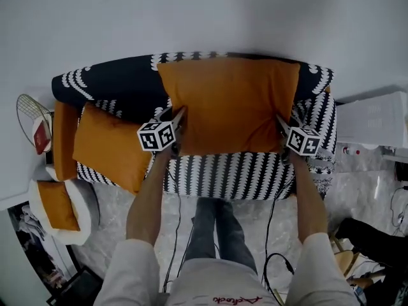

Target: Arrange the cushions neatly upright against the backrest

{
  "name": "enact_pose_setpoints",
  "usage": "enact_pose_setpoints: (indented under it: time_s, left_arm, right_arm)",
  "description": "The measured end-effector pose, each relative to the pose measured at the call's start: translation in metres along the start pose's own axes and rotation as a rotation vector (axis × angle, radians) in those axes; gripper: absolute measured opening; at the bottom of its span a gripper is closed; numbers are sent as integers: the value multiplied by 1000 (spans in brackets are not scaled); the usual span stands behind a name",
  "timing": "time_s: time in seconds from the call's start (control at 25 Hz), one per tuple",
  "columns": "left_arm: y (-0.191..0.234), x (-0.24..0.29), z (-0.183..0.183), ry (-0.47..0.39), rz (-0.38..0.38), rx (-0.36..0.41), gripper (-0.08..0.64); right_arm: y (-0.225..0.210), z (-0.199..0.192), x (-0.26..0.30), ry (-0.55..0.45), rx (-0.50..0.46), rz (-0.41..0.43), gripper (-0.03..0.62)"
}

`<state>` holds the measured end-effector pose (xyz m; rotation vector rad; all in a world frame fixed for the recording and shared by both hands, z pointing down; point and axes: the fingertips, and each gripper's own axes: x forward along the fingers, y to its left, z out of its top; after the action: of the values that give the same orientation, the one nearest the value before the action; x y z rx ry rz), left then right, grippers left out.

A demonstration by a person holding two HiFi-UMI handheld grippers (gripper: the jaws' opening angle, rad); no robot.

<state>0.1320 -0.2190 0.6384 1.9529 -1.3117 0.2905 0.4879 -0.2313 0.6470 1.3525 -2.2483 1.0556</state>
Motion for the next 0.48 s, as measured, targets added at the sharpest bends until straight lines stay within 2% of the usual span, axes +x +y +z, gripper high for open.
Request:
enact_pose_setpoints:
  time_s: [0.16,0.48]
  left_arm:
    - [14,16,-13,16,7,-25,150]
    - [47,55,-40,62,30,-70,181]
  right_arm:
    - [-11,-19,13,31,28,-3,156]
    - [-41,-69,54,163,5,-86,195]
